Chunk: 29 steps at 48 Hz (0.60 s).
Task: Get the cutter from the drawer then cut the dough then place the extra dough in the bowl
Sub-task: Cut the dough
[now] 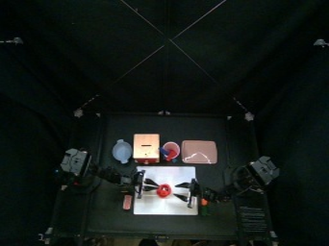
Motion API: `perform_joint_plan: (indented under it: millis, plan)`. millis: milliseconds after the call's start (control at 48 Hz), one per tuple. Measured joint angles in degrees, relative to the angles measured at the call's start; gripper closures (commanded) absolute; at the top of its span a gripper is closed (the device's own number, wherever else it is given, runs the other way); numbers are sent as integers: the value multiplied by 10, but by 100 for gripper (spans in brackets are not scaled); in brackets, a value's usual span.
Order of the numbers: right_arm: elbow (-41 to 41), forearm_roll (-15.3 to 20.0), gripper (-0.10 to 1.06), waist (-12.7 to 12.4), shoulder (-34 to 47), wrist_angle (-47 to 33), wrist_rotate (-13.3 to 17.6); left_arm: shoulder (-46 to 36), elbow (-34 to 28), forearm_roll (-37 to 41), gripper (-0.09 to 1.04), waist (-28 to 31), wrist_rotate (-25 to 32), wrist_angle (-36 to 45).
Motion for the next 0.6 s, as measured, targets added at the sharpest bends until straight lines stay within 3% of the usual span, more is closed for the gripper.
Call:
perform_joint_plan:
  millis: [312,604]
  plan:
    - [-28,1,13,-2,33,0,0,7,-2,-5,34,-13,1,0]
    - [-33,1,13,-3,40,0,0,7,5,-32,22,-12,1,0]
